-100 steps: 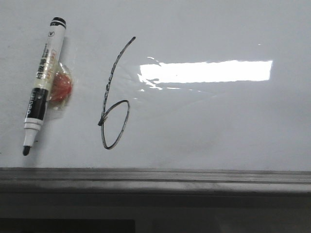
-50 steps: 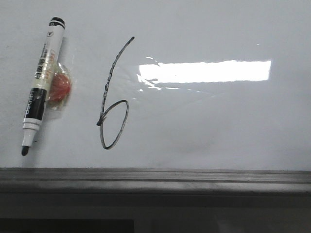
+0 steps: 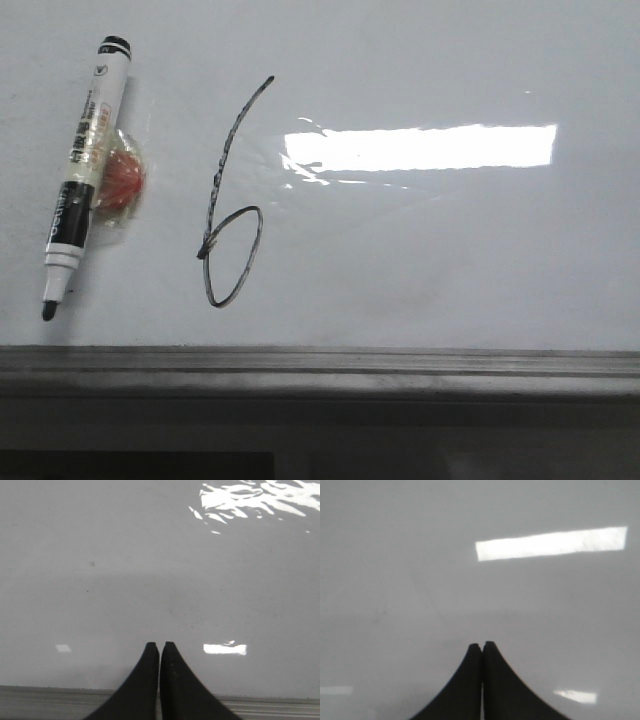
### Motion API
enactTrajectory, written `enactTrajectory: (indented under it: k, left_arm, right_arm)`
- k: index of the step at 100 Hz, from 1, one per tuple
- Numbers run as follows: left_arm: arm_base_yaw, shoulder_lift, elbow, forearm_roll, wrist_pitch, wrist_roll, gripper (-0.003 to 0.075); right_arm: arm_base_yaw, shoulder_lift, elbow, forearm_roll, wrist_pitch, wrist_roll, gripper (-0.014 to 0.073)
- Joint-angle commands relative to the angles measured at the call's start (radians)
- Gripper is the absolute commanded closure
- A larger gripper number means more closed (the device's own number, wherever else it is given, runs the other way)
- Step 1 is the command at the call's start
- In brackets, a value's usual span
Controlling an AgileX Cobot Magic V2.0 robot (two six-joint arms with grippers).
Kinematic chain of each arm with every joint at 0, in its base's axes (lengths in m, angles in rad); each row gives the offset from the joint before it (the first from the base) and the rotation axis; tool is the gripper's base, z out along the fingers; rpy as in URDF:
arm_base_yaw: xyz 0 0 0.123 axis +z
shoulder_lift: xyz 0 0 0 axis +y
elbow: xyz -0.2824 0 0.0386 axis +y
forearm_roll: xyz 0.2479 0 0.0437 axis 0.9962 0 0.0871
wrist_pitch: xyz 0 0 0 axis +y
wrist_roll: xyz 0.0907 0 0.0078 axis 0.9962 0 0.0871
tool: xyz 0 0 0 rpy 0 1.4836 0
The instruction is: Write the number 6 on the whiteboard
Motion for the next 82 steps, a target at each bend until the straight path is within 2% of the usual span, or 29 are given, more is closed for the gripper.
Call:
enactTrajectory:
  k: [1, 21, 27, 82]
  left_arm:
    - [0.004, -0.030, 0.042, -0.001, -0.066, -0.011, 0.0739]
    - [0.004, -0.030, 0.042, -0.001, -0.066, -0.011, 0.0739]
    - [0.004, -0.030, 0.042, -0.001, -0.066, -0.011, 0.0739]
    - [0.004, -0.030, 0.042, -0.001, -0.066, -0.011, 0.0739]
  right_arm:
    - [-0.026, -0.024, 0.022, 0.001, 0.036, -0.004, 0.0658]
    - [-0.035, -0.111, 0.026, 0.001, 0.304, -0.032, 0.0658]
    - [-0.035, -0.137, 0.026, -0.007, 0.313, -0.064, 0.0658]
    - [-0.035, -0.133, 0.026, -0.007, 0.312, -0.064, 0.0658]
